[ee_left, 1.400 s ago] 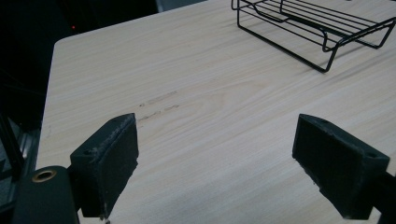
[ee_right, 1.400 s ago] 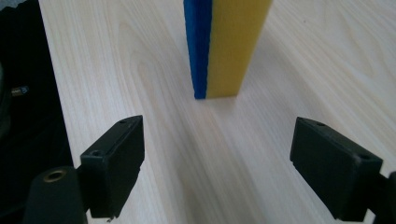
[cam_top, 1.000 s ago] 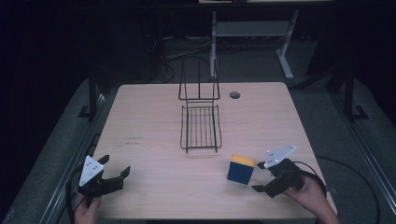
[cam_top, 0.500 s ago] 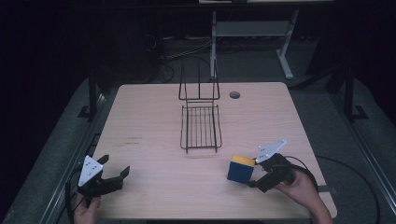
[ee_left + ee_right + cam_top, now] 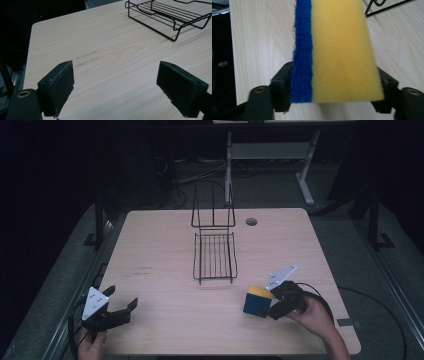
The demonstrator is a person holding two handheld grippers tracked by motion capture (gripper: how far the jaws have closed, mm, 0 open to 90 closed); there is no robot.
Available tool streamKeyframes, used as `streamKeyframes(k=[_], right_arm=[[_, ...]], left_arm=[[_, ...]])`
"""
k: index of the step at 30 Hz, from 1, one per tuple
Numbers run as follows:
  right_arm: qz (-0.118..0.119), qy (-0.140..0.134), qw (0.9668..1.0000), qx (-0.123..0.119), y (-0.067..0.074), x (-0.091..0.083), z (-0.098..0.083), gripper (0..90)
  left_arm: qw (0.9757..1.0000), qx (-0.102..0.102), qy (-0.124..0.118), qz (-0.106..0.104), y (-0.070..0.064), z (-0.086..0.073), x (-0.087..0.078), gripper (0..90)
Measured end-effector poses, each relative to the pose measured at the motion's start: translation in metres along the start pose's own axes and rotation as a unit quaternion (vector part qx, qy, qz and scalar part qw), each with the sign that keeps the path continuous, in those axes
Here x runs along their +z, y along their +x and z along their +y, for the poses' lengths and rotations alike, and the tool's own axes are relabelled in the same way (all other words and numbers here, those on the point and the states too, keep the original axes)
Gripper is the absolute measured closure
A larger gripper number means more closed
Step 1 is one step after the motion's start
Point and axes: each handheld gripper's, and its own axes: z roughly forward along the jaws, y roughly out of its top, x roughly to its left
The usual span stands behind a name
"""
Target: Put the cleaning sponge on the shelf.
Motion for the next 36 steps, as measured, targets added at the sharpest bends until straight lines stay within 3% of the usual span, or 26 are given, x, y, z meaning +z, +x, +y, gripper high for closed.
streamKeyframes(k=[5,12,36], right_arm=[[0.006,0.003,1.0000,0.004,-0.002,0.003,0.002,40.3],[0.011,0.004,0.9999,-0.009,-0.002,0.004,0.005,56.0],[0.037,-0.006,0.9985,-0.039,-0.014,-0.003,0.036,56.7]], left_arm=[[1.0000,-0.001,0.001,0.000,0.000,0.000,0.000,13.9],[1.0000,-0.003,-0.001,0.001,0.000,0.000,-0.001,13.9],[1.0000,-0.002,0.000,0.002,0.002,0.000,-0.002,13.9]])
